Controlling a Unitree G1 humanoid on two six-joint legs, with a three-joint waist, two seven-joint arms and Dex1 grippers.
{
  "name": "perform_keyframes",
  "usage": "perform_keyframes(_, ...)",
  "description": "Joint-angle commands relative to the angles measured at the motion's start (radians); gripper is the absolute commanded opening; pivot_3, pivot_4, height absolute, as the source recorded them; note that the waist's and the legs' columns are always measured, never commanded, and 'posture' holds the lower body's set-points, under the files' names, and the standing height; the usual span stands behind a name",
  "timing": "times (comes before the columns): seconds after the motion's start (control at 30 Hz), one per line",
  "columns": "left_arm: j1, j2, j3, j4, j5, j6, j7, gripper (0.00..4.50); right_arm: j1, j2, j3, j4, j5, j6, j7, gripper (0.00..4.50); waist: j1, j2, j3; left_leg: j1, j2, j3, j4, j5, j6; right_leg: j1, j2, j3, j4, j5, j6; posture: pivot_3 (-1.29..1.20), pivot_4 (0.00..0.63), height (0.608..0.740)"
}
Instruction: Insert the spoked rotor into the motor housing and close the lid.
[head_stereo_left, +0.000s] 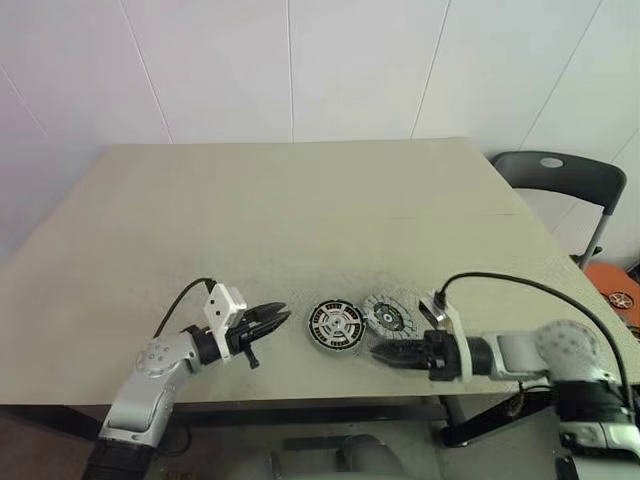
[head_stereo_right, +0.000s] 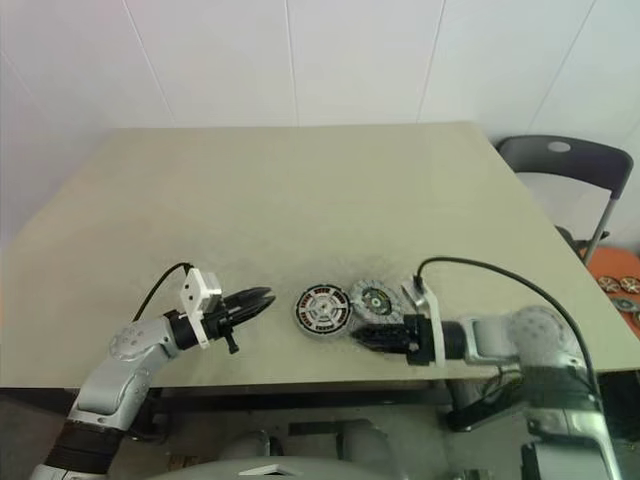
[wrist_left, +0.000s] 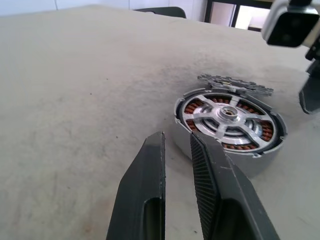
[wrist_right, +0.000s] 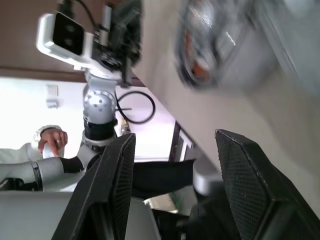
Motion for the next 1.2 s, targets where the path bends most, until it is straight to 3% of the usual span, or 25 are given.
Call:
perform_keyframes(0.03,-0.007,0.002,-0.004,-0.031,-0.006,-0.003,-0.007,0.92,0.076,-0.023,-0.042,-0.021,0.197,-0.01,-0.181,2.63,-0.001,0.0,0.0,0.0,0.0,0.0,0.0,0.0,0.0,0.0,0.0,0.0,0.0,0.0,0.0,0.0,0.0,0.74)
perform_keyframes(0.23,-0.015,0.006,-0.009,-0.023,-0.002,0.0,-0.012,0.92,0.169,-0.027,-0.029,-0.025,0.44,-0.22,-0.49,2.63,-0.003,0.0,0.0,0.001,0.002,0.001,0.001,0.0,0.0,0.001,0.001,0.002,0.0,-0.002,-0.001,0.0,0.0,0.74)
perform_keyframes(0.37,-0.027,0.006,-0.01,-0.016,0.001,0.004,-0.013,0.92,0.167,-0.024,-0.011,-0.033,0.543,-0.326,-0.599,2.63,-0.002,-0.001,0.0,0.001,0.002,0.002,0.002,0.0,0.0,0.001,0.0,0.003,-0.001,-0.002,-0.002,0.0,0.0,0.74)
perform_keyframes(0.77,-0.017,-0.004,-0.005,0.027,0.028,-0.034,0.001,0.92,0.057,0.113,-0.002,0.008,0.439,-0.538,-0.752,2.63,-0.005,-0.001,0.0,0.001,0.003,0.002,0.0,0.0,0.0,0.001,-0.001,0.003,-0.001,-0.002,-0.002,0.0,0.0,0.74)
perform_keyframes(0.9,-0.02,0.0,0.006,0.043,0.035,-0.048,0.002,0.92,0.016,0.158,-0.006,-0.008,0.412,-0.556,-0.748,1.77,-0.003,0.0,0.0,0.001,0.003,0.003,0.001,0.0,0.0,0.001,-0.001,0.004,-0.001,-0.002,-0.002,0.0,0.0,0.74)
perform_keyframes(0.97,-0.023,0.003,0.01,0.049,0.038,-0.053,0.001,0.92,-0.004,0.168,-0.011,-0.016,0.387,-0.564,-0.739,1.04,-0.002,0.0,0.0,0.001,0.003,0.003,0.0,0.0,0.0,0.0,-0.001,0.004,-0.001,-0.002,-0.003,0.0,0.0,0.74)
perform_keyframes(1.07,-0.04,0.002,0.011,0.062,0.051,-0.066,0.011,0.92,-0.061,0.152,0.008,-0.056,0.23,-0.586,-0.652,0.11,-0.001,0.0,0.0,0.001,0.003,0.003,-0.001,0.0,0.001,-0.001,-0.001,0.004,-0.001,0.0,-0.004,0.0,0.0,0.74)
perform_keyframes(1.2,-0.057,-0.001,0.015,0.072,0.054,-0.076,0.019,0.92,-0.107,0.11,0.081,-0.184,-0.007,-0.612,-0.496,0.11,0.003,0.001,0.001,0.0,0.003,0.003,-0.001,0.0,0.001,-0.001,-0.001,0.003,-0.001,0.001,-0.002,0.0,0.0,0.74)
